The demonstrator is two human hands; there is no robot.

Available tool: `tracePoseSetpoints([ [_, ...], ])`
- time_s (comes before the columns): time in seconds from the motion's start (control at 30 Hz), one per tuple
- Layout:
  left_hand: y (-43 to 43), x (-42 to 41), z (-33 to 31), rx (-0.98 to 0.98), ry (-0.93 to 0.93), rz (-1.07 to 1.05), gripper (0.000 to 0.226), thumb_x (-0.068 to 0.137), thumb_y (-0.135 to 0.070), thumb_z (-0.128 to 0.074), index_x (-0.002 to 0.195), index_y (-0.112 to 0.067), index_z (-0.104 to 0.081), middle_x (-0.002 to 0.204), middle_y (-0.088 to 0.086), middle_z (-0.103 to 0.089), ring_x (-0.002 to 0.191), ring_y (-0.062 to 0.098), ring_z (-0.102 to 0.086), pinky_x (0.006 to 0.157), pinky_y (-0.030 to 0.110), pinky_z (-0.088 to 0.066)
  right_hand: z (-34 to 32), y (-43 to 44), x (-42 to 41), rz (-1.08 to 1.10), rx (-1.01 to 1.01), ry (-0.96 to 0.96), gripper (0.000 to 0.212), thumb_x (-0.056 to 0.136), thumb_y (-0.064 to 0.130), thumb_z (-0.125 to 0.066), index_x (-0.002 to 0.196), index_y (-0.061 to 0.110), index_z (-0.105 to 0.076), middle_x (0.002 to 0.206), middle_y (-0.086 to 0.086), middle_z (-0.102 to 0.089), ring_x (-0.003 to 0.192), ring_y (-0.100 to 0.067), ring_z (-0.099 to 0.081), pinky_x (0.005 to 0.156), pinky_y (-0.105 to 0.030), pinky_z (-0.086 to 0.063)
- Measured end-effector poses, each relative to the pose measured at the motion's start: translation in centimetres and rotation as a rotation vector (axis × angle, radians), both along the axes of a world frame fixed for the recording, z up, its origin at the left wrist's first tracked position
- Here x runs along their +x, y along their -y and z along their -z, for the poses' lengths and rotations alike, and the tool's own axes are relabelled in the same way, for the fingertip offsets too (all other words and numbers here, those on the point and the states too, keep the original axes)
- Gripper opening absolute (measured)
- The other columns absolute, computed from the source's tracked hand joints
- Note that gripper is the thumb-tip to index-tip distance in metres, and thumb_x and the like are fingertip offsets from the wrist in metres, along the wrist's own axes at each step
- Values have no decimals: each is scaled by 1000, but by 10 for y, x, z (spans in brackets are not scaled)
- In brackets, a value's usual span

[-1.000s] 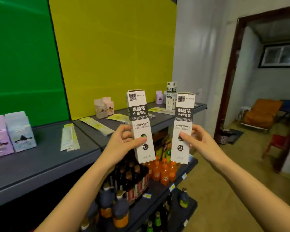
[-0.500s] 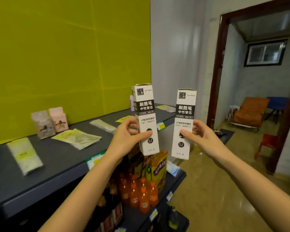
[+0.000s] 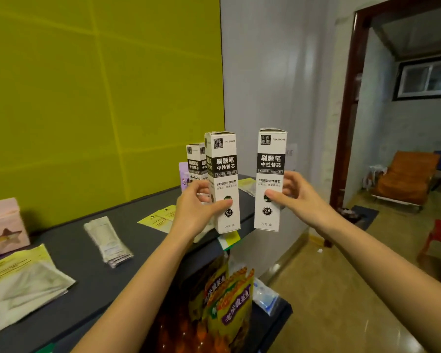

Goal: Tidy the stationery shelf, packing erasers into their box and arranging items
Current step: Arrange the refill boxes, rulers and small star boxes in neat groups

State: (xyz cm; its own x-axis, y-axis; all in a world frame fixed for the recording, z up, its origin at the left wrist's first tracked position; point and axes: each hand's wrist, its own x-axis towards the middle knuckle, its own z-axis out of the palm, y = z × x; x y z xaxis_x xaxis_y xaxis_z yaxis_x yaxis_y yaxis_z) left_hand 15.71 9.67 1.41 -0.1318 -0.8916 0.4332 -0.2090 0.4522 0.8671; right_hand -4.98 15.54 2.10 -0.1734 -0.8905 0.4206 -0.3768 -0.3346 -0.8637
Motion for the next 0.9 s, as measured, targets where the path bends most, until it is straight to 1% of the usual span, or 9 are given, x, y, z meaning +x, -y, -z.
tracePoseSetpoints([
  [0.07, 15, -10, 3, 4, 22, -52, 54, 61, -20, -83, 107, -8, -58, 102, 13, -68, 82, 18, -58, 80, 37, -53, 0, 26, -9, -19, 13, -2, 42, 82, 23, -64, 117, 22, -42, 115, -2, -63, 105, -16, -61, 84, -33, -53],
  [0.13, 27, -19, 5, 6, 39, -96, 54, 60, -22, -84, 106, -9, -58, 100, 13, -68, 80, 17, -57, 79, 37, -54, 1, 49, -17, -47, 15, 4, 42, 82, 23, -65, 117, 22, -41, 114, 0, -62, 107, -17, -60, 87, -34, -52],
  [0.2, 37, -29, 5, 3, 66, -148, 54, 60, -25, -84, 105, -10, -59, 98, 13, -68, 78, 16, -56, 79, 37, -53, 2, 70, -24, -81, 21, 7, 42, 82, 23, -64, 118, 21, -41, 116, -1, -61, 107, -17, -59, 88, -34, -51],
  [0.33, 55, -48, 3, 2, 150, -268, 57, 58, -32, -84, 105, -13, -58, 102, 3, -65, 89, 21, -62, 80, 36, -54, 3, 112, -41, -174, 47, -18, 47, 83, 21, -63, 124, 19, -40, 120, -2, -60, 105, -14, -59, 85, -30, -51],
  [0.4, 60, -59, 5, 1, 175, -328, 57, 57, -32, -84, 104, -13, -57, 100, 2, -64, 89, 21, -62, 80, 36, -54, 2, 133, -49, -234, 52, -40, 51, 83, 20, -64, 127, 17, -39, 124, -3, -58, 105, -13, -58, 84, -28, -50],
  [0.53, 69, -77, 10, -19, 179, -453, 52, 58, -30, -84, 99, -12, -57, 88, -4, -61, 86, 22, -61, 78, 37, -54, -2, 177, -57, -333, 38, -100, 56, 81, 20, -66, 131, 15, -40, 125, -4, -58, 103, -14, -58, 87, -29, -50],
  [0.67, 77, -92, 16, -20, 207, -529, 49, 58, -28, -85, 96, -14, -57, 82, -13, -58, 81, 19, -60, 76, 37, -54, 3, 209, -58, -455, 39, -148, 59, 80, 22, -69, 131, 16, -41, 124, -5, -59, 96, -13, -61, 78, -21, -51],
  [0.8, 82, -101, 19, -54, 212, -625, 51, 62, -27, -83, 100, -18, -50, 86, -16, -57, 80, 6, -57, 71, 23, -52, 11, 232, -59, -537, 38, -150, 59, 79, 21, -69, 131, 13, -42, 127, -8, -58, 98, -14, -60, 85, -28, -51],
  [0.9, 84, -105, 20, -73, 225, -682, 52, 64, -25, -81, 103, -15, -50, 96, -8, -60, 83, 4, -57, 76, 30, -56, 12, 243, -57, -587, 42, -137, 59, 80, 20, -69, 132, 11, -42, 128, -8, -57, 99, -12, -57, 85, -26, -48],
])
